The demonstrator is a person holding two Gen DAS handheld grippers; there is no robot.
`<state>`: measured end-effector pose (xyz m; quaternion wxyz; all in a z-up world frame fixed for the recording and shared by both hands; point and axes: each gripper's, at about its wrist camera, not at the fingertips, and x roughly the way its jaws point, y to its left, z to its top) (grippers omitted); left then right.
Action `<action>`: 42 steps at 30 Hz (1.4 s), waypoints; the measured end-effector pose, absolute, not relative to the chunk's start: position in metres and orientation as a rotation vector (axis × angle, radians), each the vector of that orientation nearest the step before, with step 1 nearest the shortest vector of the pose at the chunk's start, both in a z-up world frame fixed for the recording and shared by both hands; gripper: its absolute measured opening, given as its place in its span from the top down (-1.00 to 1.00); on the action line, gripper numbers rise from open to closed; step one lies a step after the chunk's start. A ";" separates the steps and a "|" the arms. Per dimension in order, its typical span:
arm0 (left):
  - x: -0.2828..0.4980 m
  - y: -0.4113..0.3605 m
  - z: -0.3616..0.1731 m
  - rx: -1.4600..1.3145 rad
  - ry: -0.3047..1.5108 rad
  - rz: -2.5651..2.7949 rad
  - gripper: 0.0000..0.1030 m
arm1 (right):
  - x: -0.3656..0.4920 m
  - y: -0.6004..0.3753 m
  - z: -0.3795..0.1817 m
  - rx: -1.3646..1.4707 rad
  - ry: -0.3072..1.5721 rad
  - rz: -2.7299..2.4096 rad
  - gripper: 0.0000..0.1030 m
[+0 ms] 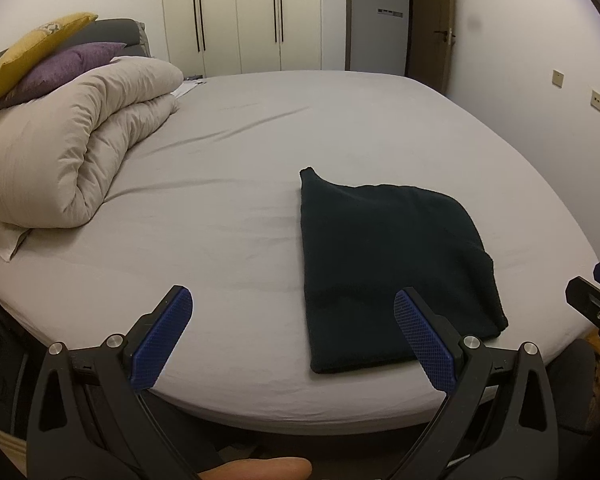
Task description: Fold small clothes
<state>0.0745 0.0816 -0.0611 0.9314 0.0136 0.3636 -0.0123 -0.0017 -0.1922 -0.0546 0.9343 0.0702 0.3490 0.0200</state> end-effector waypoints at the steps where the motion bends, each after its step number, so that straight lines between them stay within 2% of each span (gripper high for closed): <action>1: 0.075 0.082 -0.062 0.026 0.747 -0.025 -1.00 | -0.002 -0.192 -0.055 0.142 0.715 0.040 -1.00; 42: 0.081 0.090 -0.070 0.003 0.767 -0.020 -1.00 | 0.000 -0.186 -0.068 0.136 0.765 0.045 -1.00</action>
